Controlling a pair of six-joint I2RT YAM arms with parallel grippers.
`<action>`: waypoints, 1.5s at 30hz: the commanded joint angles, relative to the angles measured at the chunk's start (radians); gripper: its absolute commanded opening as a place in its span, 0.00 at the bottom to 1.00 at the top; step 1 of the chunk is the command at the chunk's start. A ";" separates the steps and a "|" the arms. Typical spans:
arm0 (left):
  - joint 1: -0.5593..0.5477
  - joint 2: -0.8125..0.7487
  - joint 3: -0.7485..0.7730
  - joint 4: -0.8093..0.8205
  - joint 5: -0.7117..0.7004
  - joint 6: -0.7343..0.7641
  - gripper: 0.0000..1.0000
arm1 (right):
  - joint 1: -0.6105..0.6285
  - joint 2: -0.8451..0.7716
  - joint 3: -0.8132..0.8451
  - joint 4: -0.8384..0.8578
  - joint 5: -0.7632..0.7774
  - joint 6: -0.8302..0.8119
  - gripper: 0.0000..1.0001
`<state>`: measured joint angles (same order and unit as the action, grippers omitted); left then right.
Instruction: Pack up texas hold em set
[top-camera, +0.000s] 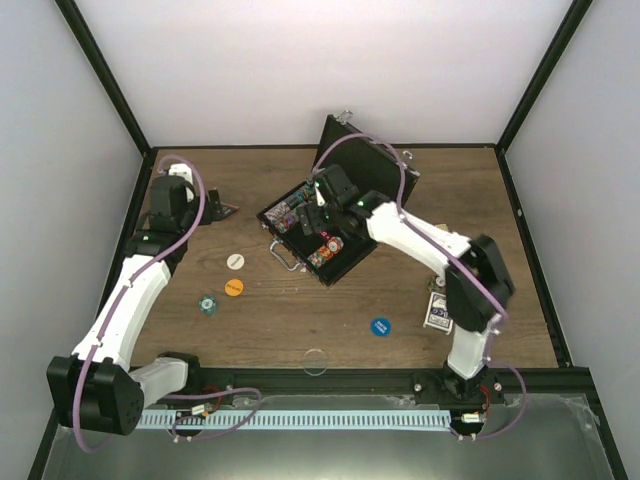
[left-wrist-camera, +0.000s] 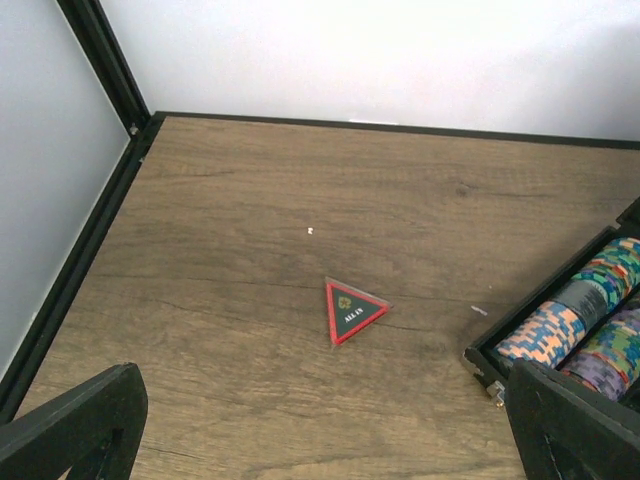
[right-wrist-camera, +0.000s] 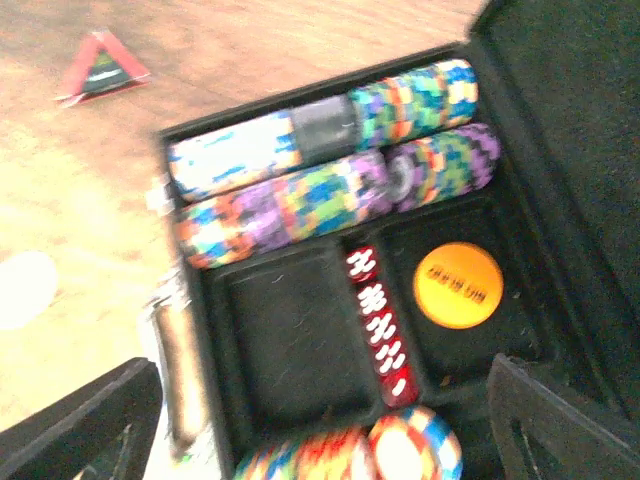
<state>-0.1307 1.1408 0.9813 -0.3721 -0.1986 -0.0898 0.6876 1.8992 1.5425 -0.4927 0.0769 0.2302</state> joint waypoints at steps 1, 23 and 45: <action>-0.001 -0.038 -0.017 0.038 -0.031 -0.001 1.00 | 0.059 -0.224 -0.192 0.002 0.004 0.011 0.93; -0.001 -0.093 -0.034 0.056 -0.055 -0.008 1.00 | 0.107 -0.710 -0.830 -0.373 -0.206 0.640 0.95; -0.001 -0.090 -0.035 0.057 -0.042 -0.012 1.00 | 0.219 -0.420 -0.741 -0.382 -0.063 0.684 0.85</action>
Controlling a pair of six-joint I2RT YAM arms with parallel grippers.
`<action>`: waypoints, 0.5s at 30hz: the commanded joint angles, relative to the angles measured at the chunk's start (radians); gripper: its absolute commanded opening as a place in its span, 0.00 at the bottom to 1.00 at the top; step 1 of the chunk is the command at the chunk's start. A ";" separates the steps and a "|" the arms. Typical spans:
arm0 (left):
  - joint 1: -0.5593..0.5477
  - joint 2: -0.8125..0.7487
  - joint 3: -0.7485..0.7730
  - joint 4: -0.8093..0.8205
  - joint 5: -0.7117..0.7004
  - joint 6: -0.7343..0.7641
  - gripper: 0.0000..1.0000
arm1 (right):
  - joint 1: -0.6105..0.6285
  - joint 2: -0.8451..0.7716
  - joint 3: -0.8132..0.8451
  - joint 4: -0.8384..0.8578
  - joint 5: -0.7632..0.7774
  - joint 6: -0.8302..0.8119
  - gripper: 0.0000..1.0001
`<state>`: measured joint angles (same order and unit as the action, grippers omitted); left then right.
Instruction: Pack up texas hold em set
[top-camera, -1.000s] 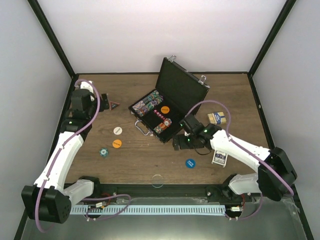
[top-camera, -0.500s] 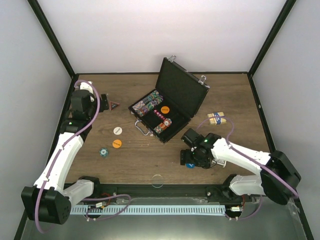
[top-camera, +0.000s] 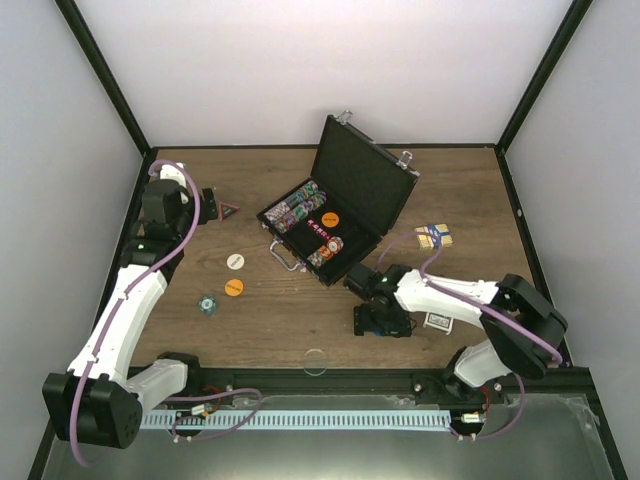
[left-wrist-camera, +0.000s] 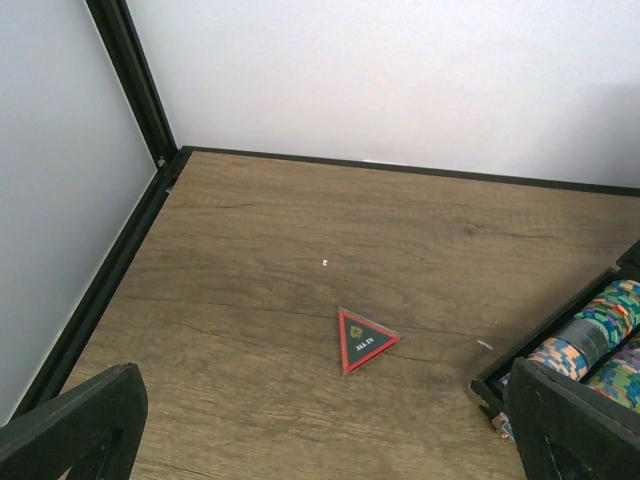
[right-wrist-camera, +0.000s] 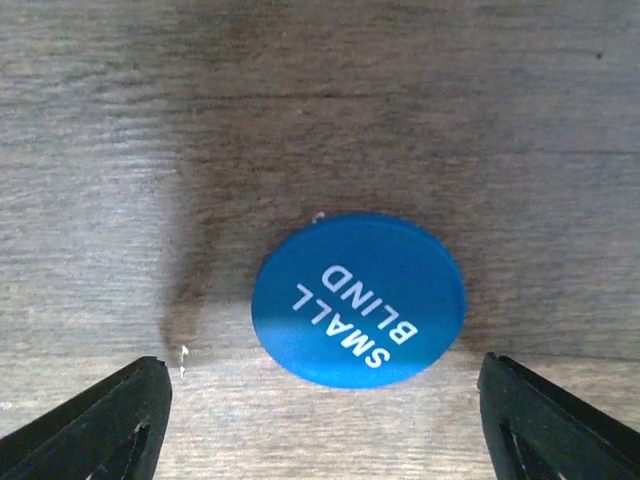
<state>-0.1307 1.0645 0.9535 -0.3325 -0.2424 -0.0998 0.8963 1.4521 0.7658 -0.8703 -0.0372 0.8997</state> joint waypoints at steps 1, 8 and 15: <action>-0.001 -0.012 -0.007 0.015 0.002 -0.003 1.00 | 0.010 0.035 0.035 0.000 0.052 0.013 0.84; -0.001 -0.012 -0.008 0.015 0.002 -0.003 1.00 | 0.010 0.061 0.029 0.006 0.075 0.009 0.82; 0.000 -0.012 -0.007 0.015 0.003 -0.003 1.00 | 0.010 0.079 0.012 0.010 0.088 0.008 0.79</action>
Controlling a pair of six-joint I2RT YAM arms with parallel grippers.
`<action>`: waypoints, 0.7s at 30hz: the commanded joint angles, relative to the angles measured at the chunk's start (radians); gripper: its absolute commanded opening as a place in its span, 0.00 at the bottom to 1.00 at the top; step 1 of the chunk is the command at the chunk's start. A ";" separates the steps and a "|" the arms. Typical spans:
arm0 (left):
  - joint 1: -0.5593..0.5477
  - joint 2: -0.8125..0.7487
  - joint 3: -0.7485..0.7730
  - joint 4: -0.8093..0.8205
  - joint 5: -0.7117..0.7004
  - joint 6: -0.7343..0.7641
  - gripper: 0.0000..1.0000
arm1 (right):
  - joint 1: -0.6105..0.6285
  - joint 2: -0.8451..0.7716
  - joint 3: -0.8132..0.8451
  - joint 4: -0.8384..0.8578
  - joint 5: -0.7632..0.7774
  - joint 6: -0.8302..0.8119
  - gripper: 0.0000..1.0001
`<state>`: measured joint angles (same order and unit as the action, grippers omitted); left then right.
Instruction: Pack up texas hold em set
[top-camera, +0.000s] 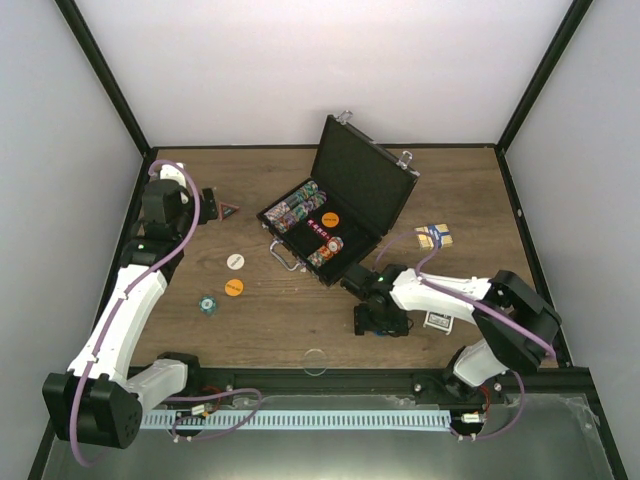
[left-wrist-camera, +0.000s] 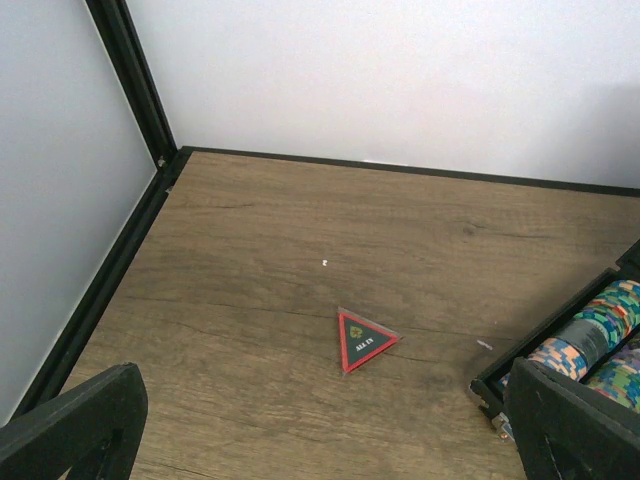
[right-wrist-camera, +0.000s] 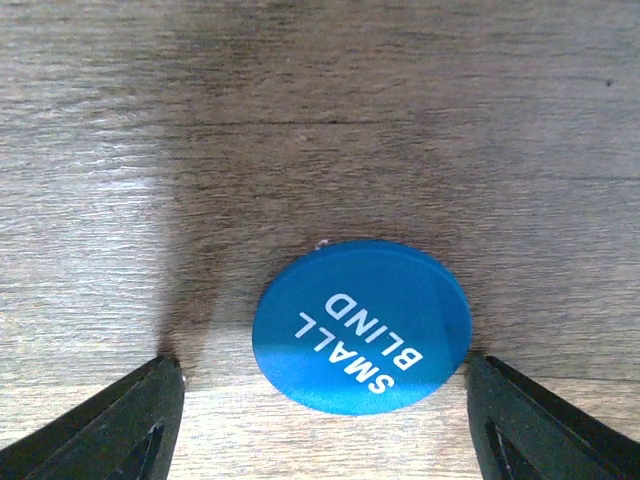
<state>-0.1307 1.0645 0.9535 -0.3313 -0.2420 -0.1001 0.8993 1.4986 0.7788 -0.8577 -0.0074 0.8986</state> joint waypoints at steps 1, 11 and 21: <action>-0.001 -0.011 -0.007 0.014 0.003 -0.003 1.00 | 0.007 0.037 0.002 -0.010 0.067 0.007 0.78; -0.001 -0.008 -0.007 0.014 0.005 -0.003 1.00 | 0.007 0.066 -0.006 -0.016 0.092 -0.006 0.72; -0.001 -0.006 -0.007 0.014 0.009 -0.004 1.00 | 0.007 0.061 -0.027 0.015 0.070 -0.016 0.62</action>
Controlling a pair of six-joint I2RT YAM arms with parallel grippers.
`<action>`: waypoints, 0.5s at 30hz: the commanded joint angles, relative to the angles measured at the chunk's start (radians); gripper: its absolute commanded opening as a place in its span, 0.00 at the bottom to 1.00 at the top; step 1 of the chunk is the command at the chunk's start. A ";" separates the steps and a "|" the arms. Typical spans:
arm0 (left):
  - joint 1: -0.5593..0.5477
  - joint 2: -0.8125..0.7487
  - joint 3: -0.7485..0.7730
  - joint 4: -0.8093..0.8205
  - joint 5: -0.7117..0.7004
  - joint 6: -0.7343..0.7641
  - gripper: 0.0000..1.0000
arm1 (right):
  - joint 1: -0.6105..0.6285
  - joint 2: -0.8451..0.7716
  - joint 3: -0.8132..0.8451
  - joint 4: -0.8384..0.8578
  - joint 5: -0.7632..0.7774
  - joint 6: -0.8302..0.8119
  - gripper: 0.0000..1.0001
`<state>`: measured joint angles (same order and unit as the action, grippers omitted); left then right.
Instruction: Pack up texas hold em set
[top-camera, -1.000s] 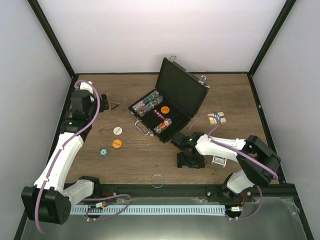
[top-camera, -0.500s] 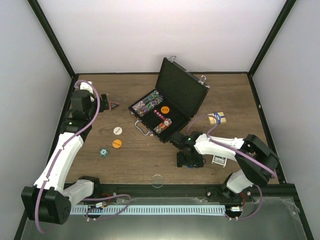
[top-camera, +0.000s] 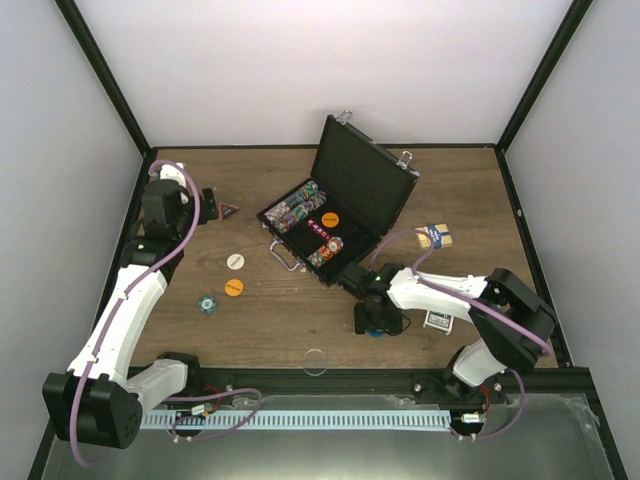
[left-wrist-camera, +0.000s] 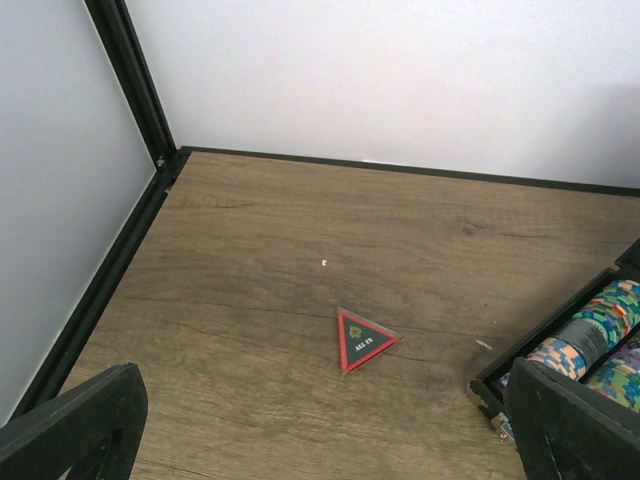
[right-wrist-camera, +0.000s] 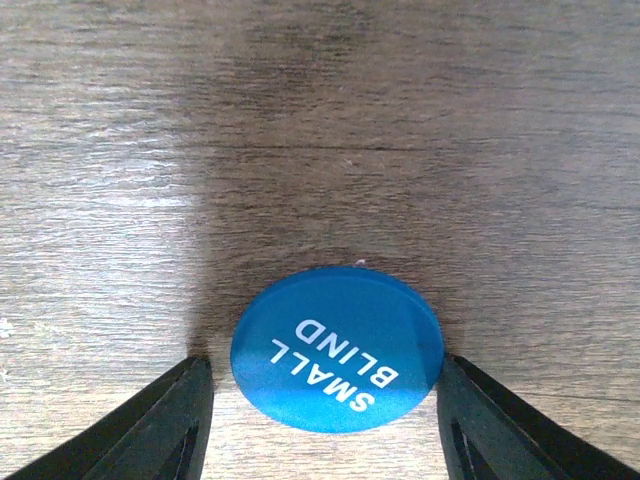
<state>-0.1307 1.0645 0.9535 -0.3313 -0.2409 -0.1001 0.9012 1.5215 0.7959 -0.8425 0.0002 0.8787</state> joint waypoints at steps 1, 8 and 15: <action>-0.001 -0.006 -0.007 0.014 0.008 -0.004 1.00 | 0.005 0.039 -0.045 0.001 0.061 0.001 0.62; 0.000 -0.008 -0.007 0.014 0.012 -0.004 1.00 | 0.005 0.027 -0.042 0.006 0.062 -0.016 0.57; -0.002 -0.008 -0.007 0.014 0.015 -0.006 1.00 | 0.005 0.023 -0.034 0.009 0.064 -0.031 0.54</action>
<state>-0.1307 1.0645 0.9535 -0.3313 -0.2340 -0.1005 0.9012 1.5208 0.7952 -0.8280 0.0025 0.8551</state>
